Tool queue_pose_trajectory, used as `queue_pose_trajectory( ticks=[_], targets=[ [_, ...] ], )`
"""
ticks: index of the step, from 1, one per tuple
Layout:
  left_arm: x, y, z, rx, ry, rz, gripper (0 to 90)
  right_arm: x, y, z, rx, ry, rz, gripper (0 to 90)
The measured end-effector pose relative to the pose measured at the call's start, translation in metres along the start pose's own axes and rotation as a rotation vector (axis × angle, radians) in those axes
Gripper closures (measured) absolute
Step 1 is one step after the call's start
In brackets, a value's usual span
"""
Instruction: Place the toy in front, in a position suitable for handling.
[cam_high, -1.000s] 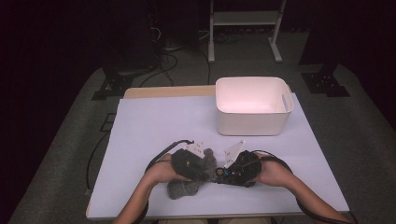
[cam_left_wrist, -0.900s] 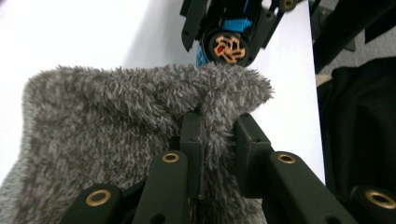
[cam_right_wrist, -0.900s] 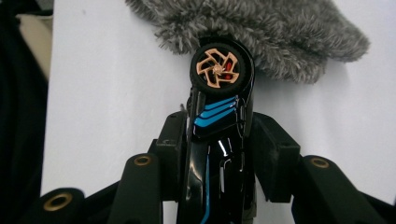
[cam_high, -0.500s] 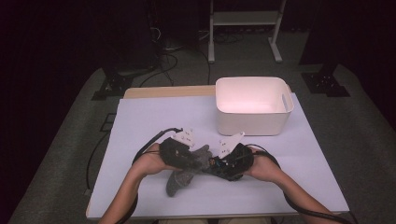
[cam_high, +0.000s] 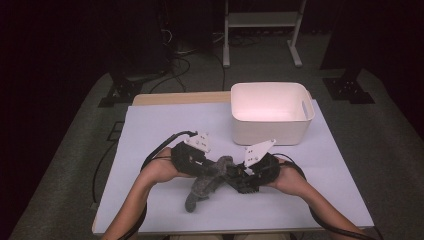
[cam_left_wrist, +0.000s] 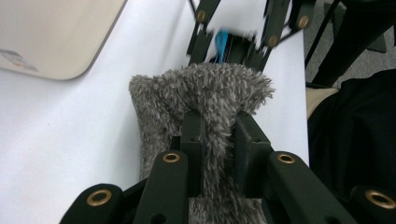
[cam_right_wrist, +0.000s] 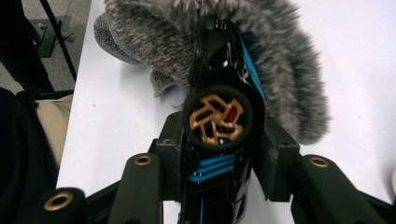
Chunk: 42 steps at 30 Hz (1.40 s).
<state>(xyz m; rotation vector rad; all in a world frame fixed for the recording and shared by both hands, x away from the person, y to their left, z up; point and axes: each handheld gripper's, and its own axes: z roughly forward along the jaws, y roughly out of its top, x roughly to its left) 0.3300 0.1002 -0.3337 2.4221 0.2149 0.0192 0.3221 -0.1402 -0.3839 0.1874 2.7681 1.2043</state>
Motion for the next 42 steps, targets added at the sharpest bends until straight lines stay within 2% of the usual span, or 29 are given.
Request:
queue_pose_trajectory(
  ticks=[5, 10, 14, 19, 25, 27, 31, 36, 38, 42],
  targets=[
    [-0.001, 0.001, 0.006, -0.014, -0.014, 0.000, 76.2, -0.001, -0.006, -0.006, -0.018, -0.005, 0.019, 57.6],
    [-0.002, 0.006, 0.007, -0.014, -0.015, 0.008, 76.2, 0.000, -0.006, -0.006, -0.030, -0.017, 0.018, 57.8],
    [-0.002, 0.006, 0.001, -0.033, -0.013, 0.005, 76.2, -0.001, -0.006, -0.004, -0.040, -0.005, 0.033, 57.9],
    [-0.003, 0.003, -0.009, -0.030, 0.005, 0.004, 76.1, 0.000, 0.002, 0.003, -0.048, 0.006, 0.026, 57.9],
    [-0.008, 0.005, -0.022, -0.010, 0.030, 0.017, 75.3, 0.002, 0.011, 0.012, -0.084, 0.043, 0.021, 57.9],
    [-0.009, 0.007, -0.020, -0.001, 0.025, 0.026, 75.4, 0.003, 0.011, 0.013, -0.083, 0.048, 0.018, 57.8],
    [-0.009, 0.009, -0.013, -0.014, 0.006, 0.029, 75.7, 0.002, 0.009, 0.009, -0.076, 0.046, 0.015, 57.3],
    [-0.013, 0.015, -0.009, 0.011, 0.021, 0.053, 75.8, 0.003, 0.005, 0.003, -0.062, 0.041, 0.013, 56.4],
    [-0.015, 0.020, -0.008, 0.033, 0.032, 0.075, 75.8, 0.003, 0.004, 0.001, -0.052, 0.039, 0.008, 54.8],
    [-0.016, 0.021, -0.008, 0.035, 0.036, 0.082, 75.7, 0.005, -0.004, -0.005, -0.035, 0.028, 0.006, 54.6]
  ],
)
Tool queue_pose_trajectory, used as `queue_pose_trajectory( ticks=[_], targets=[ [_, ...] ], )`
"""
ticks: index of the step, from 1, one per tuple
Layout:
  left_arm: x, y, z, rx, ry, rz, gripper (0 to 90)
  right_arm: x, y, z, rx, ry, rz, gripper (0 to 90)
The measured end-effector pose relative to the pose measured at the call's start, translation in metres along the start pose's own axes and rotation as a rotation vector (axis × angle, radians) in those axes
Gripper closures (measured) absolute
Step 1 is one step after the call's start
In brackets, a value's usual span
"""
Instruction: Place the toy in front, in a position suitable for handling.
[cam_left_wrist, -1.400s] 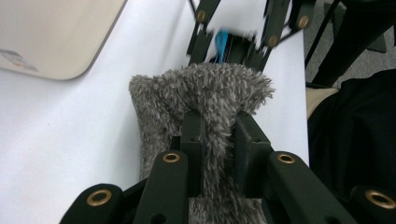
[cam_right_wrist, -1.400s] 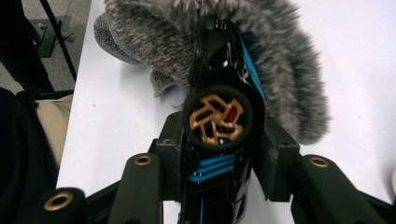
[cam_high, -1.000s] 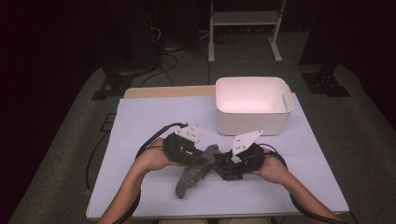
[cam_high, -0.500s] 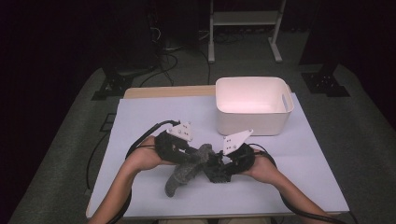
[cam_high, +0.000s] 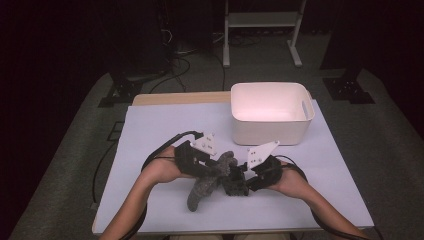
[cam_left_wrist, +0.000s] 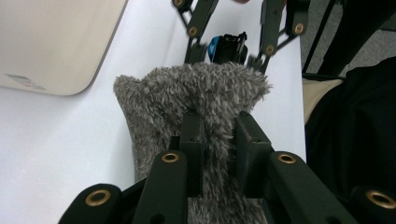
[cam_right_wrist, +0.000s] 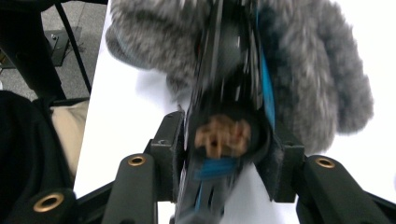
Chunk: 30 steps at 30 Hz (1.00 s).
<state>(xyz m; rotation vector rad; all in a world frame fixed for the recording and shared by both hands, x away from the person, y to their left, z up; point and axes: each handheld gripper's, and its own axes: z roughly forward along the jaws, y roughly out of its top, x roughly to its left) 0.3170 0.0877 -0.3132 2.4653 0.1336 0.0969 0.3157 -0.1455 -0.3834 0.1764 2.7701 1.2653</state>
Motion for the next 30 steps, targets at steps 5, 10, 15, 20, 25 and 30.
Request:
queue_pose_trajectory(
  ticks=[5, 10, 15, 20, 25, 30],
  targets=[
    [0.002, 0.002, 0.003, -0.044, -0.041, -0.024, 75.7, -0.001, -0.012, -0.009, -0.022, -0.005, 0.028, 56.6],
    [0.002, 0.002, 0.003, -0.052, -0.060, -0.026, 75.6, 0.000, -0.014, -0.011, -0.024, 0.001, 0.011, 59.3],
    [0.005, -0.007, 0.001, -0.069, -0.068, -0.043, 75.7, 0.000, -0.017, -0.013, -0.025, -0.006, 0.023, 60.9],
    [0.006, -0.012, 0.001, -0.084, -0.078, -0.057, 76.4, -0.003, -0.021, -0.017, -0.043, 0.009, 0.038, 65.3],
    [0.005, -0.006, 0.003, -0.086, -0.088, -0.043, 76.3, -0.003, -0.016, -0.018, -0.034, 0.003, 0.026, 56.0],
    [0.003, 0.003, 0.007, -0.092, -0.103, -0.015, 76.2, -0.001, -0.008, -0.014, -0.014, 0.010, 0.004, 55.9]
  ],
)
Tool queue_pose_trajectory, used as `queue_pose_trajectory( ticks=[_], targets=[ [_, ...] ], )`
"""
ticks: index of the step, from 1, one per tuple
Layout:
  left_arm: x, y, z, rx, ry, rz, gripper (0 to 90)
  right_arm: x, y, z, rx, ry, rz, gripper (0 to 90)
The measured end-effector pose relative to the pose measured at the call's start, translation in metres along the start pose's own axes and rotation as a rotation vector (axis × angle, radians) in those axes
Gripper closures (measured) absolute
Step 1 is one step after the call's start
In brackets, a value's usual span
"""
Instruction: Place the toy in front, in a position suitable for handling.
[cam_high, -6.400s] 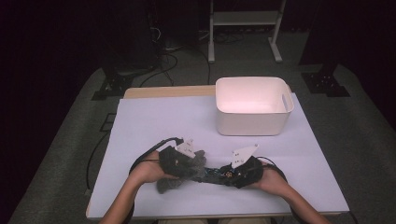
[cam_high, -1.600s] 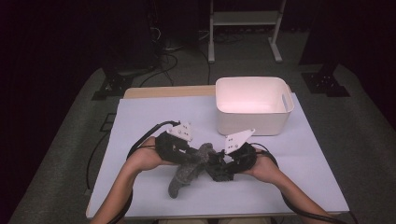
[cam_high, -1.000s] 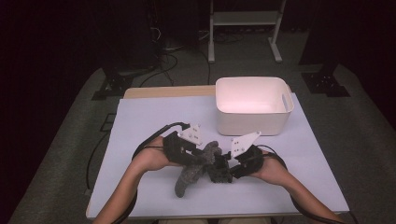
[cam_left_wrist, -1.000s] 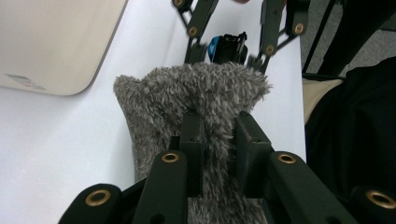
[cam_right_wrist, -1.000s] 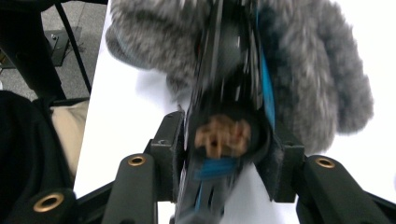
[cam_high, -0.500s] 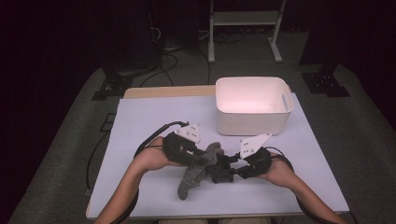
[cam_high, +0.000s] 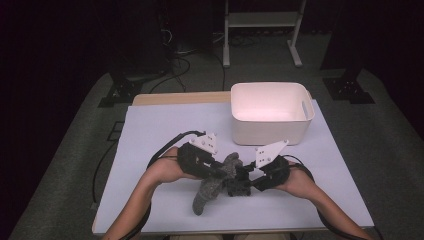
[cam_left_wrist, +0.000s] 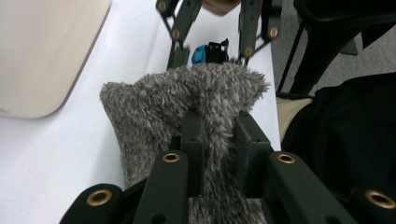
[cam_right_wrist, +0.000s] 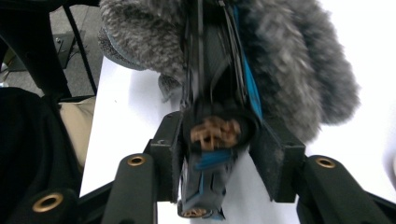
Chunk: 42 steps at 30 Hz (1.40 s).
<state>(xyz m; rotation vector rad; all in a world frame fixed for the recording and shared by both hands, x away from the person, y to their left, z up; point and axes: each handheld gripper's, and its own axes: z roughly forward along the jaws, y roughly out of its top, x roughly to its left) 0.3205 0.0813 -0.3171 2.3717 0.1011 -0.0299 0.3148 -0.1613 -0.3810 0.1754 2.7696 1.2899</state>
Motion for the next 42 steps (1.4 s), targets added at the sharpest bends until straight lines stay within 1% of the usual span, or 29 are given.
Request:
queue_pose_trajectory(
  ticks=[2, 3, 5, 8, 9, 11, 13, 16, 19, 20, 22, 23, 25, 26, 27, 32, 34, 35, 37, 39, 40, 42],
  targets=[
    [-0.001, 0.002, 0.001, 0.000, -0.006, 0.003, 76.3, 0.001, 0.000, 0.002, 0.003, 0.003, -0.002, 57.0],
    [-0.001, 0.002, 0.001, 0.000, -0.008, 0.006, 76.2, 0.001, -0.001, 0.002, -0.001, 0.003, -0.011, 57.1],
    [0.000, 0.001, 0.000, -0.004, -0.012, 0.002, 76.2, 0.001, -0.003, 0.000, -0.005, 0.005, -0.005, 57.4],
    [0.002, -0.003, 0.000, -0.004, -0.014, -0.015, 76.2, 0.001, -0.005, -0.002, -0.008, 0.003, -0.002, 57.4],
    [0.002, -0.003, 0.000, -0.004, -0.014, -0.015, 76.2, 0.001, -0.005, -0.002, -0.008, 0.003, -0.002, 57.4],
    [0.004, -0.008, 0.004, 0.012, -0.020, -0.025, 76.2, 0.002, -0.006, -0.002, -0.004, 0.002, 0.000, 57.5],
    [0.004, -0.008, 0.004, 0.010, -0.018, -0.029, 76.2, 0.001, -0.006, -0.002, -0.007, 0.001, -0.001, 57.4],
    [0.004, -0.007, 0.003, 0.017, -0.015, -0.023, 76.2, 0.001, -0.007, -0.002, -0.013, -0.002, 0.005, 57.4],
    [0.004, -0.004, 0.001, 0.013, -0.012, -0.019, 76.4, 0.001, -0.007, -0.002, -0.019, -0.004, 0.004, 57.4],
    [0.004, 0.000, -0.003, -0.002, -0.011, -0.014, 76.5, 0.002, -0.007, -0.002, -0.020, -0.004, 0.003, 57.5],
    [0.004, 0.002, -0.004, -0.010, -0.013, -0.012, 76.8, 0.002, -0.007, -0.001, -0.019, -0.005, 0.001, 57.5],
    [0.002, 0.009, -0.004, 0.004, -0.008, 0.003, 76.8, 0.004, -0.005, 0.001, -0.019, -0.007, -0.008, 57.5],
    [0.000, 0.016, -0.003, 0.014, -0.004, 0.018, 76.9, 0.005, -0.002, 0.003, -0.013, -0.010, -0.022, 57.5],
    [0.000, 0.016, -0.003, 0.014, -0.004, 0.018, 76.9, 0.006, -0.001, 0.004, -0.008, -0.010, -0.028, 57.5],
    [-0.001, 0.024, -0.002, 0.021, -0.005, 0.036, 77.0, 0.006, -0.001, 0.004, -0.009, -0.012, -0.027, 57.5],
    [-0.005, 0.041, 0.006, 0.044, -0.012, 0.080, 76.9, 0.008, 0.000, 0.006, -0.013, -0.016, -0.033, 57.5],
    [-0.005, 0.043, 0.008, 0.048, -0.013, 0.082, 76.9, 0.008, 0.000, 0.006, -0.014, -0.018, -0.033, 57.5],
    [-0.006, 0.046, 0.012, 0.053, -0.011, 0.088, 76.8, 0.008, -0.001, 0.005, -0.015, -0.019, -0.031, 57.3],
    [-0.006, 0.047, 0.013, 0.053, -0.010, 0.089, 76.8, 0.008, -0.001, 0.004, -0.016, -0.019, -0.024, 56.9],
    [-0.006, 0.049, 0.015, 0.054, -0.013, 0.096, 76.8, 0.007, -0.001, 0.003, -0.042, -0.018, -0.006, 53.7],
    [-0.008, 0.051, 0.017, 0.055, -0.012, 0.101, 76.7, 0.008, 0.001, 0.001, -0.065, -0.019, -0.001, 56.8],
    [-0.008, 0.052, 0.017, 0.062, -0.007, 0.103, 76.7, 0.009, 0.002, 0.002, -0.060, -0.023, -0.012, 57.6]
  ],
)
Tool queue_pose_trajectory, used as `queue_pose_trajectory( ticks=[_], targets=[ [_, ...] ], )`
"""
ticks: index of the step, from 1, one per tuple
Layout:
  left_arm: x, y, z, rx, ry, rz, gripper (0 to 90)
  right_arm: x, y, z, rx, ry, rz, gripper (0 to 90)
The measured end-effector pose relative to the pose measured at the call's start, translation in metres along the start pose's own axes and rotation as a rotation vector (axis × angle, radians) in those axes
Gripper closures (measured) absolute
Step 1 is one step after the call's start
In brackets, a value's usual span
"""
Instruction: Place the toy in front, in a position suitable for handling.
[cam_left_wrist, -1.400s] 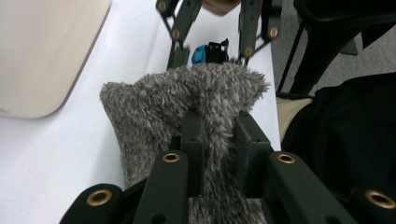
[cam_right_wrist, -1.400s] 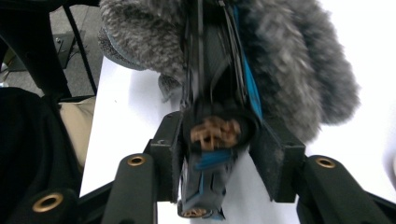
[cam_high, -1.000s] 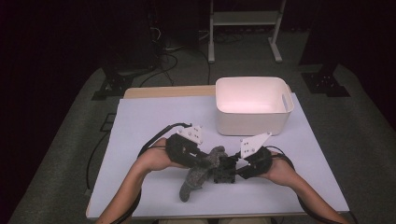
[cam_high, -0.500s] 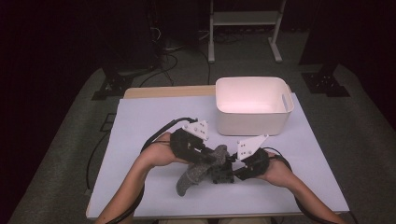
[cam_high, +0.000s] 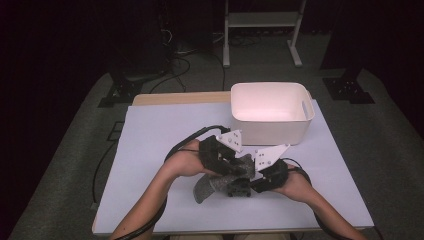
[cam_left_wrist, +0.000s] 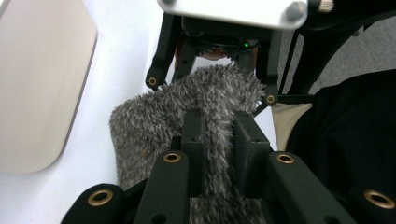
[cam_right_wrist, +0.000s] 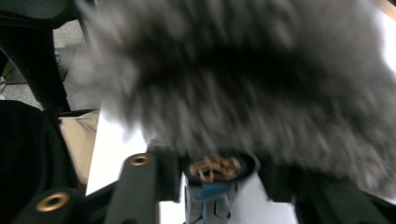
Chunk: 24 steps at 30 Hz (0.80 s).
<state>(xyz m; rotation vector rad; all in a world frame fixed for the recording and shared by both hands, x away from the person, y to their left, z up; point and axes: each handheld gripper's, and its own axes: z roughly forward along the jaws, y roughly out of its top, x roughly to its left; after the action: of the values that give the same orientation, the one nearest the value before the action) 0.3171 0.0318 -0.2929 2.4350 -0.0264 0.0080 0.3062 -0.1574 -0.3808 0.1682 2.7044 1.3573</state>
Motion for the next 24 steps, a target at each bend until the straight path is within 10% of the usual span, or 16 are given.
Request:
queue_pose_trajectory(
  ticks=[24],
  targets=[
    [0.009, -0.040, -0.004, -0.062, 0.014, -0.095, 76.5, -0.003, 0.005, -0.021, 0.033, -0.037, 0.005, 62.9]
  ],
)
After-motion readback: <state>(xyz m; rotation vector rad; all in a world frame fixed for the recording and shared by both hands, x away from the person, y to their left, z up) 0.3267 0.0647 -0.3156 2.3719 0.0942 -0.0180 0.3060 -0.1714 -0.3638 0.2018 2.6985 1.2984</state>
